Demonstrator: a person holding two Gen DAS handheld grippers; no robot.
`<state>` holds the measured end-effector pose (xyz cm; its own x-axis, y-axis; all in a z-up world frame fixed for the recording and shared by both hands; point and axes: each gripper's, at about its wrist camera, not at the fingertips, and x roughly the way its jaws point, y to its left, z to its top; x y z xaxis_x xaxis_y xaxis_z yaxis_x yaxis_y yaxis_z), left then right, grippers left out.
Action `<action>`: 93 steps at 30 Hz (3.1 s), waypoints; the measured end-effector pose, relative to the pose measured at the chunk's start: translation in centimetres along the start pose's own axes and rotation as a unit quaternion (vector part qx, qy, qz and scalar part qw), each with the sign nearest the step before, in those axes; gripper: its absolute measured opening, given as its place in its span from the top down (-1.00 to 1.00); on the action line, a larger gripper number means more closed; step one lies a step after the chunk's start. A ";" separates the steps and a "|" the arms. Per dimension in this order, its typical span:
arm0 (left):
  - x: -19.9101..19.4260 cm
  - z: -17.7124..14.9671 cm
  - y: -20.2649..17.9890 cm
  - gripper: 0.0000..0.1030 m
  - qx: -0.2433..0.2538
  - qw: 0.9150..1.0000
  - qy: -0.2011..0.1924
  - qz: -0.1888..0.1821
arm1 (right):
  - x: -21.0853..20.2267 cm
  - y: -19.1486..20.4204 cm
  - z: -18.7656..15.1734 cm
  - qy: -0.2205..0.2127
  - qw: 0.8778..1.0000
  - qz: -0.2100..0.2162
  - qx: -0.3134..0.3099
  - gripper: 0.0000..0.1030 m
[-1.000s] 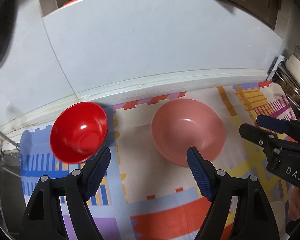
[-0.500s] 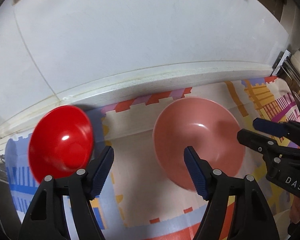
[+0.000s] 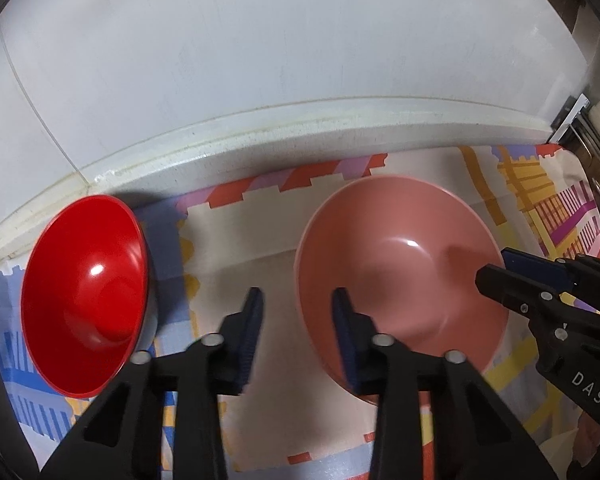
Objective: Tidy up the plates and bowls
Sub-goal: 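Move both grippers to the pink bowl rim and close them, then lift the pink bowl and carry it toward the white bowl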
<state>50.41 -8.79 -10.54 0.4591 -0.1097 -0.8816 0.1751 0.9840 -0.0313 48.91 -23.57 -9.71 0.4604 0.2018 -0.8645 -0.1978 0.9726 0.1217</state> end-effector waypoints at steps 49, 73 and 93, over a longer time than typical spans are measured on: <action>-12.5 -8.6 -8.7 0.72 -0.026 0.997 -0.043 -0.056 | -15.3 -2.1 -9.1 -0.085 0.994 -0.015 0.069 0.73; -14.9 -14.6 -14.5 0.70 0.051 0.996 -0.024 -0.066 | -19.0 -4.2 -17.3 -0.050 0.995 -0.032 0.083 0.73; -13.1 -17.3 -16.6 0.68 0.084 0.994 0.025 -0.073 | -17.4 -5.7 -21.8 0.011 0.994 -0.037 0.099 0.73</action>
<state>26.42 -21.29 -6.67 0.3757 -0.2386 -0.8955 0.3812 0.9206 -0.0853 23.16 -35.15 -6.01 0.4487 0.1276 -0.8845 0.0111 0.9889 0.1483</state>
